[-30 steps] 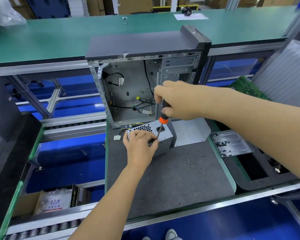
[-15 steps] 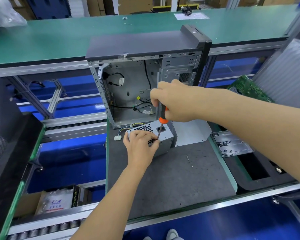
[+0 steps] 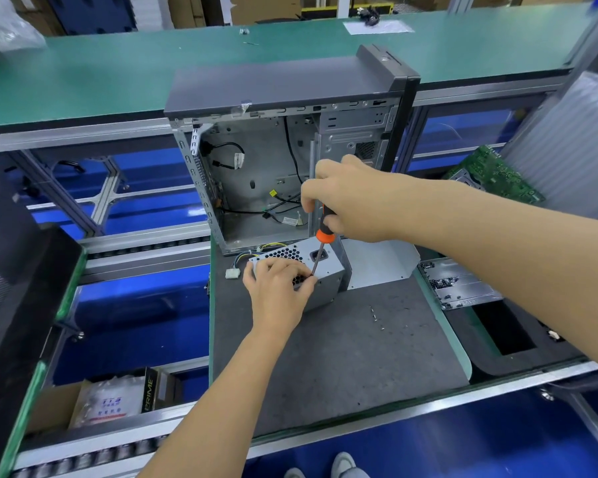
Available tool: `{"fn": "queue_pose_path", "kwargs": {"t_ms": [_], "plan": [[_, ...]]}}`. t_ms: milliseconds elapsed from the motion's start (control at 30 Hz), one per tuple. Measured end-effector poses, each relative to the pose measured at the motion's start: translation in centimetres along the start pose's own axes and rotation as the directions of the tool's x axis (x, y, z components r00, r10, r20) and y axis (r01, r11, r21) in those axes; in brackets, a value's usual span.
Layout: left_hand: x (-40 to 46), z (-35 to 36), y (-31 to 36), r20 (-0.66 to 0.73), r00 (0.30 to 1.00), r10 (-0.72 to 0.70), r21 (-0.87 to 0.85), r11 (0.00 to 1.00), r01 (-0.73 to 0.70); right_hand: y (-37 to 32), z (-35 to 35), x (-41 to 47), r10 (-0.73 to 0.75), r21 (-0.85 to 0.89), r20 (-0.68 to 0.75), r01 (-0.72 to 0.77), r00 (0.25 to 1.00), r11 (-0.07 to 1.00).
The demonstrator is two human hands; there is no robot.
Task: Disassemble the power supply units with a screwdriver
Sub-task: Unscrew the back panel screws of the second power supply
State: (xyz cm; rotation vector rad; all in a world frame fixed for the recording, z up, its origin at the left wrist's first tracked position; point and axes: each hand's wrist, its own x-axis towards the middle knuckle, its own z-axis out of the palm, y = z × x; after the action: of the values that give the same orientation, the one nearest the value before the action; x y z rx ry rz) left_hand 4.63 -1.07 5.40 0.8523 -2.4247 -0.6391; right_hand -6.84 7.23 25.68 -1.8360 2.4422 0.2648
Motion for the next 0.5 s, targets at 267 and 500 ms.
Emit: {"fn": "queue_pose_path", "kwargs": {"t_ms": [267, 500], "plan": [[-0.1, 0.1, -0.2, -0.032, 0.999, 0.014, -0.04, 0.999, -0.015, 0.4, 0.2, -0.1, -0.022, 0.066, -0.11, 0.029, 0.994, 0.997], [-0.2, 0.2, -0.2, -0.037, 0.998, 0.056, 0.003, 0.998, -0.056, 1.8, -0.2, -0.2, 0.027, 0.109, -0.188, -0.007, 0.982, 0.994]]}}
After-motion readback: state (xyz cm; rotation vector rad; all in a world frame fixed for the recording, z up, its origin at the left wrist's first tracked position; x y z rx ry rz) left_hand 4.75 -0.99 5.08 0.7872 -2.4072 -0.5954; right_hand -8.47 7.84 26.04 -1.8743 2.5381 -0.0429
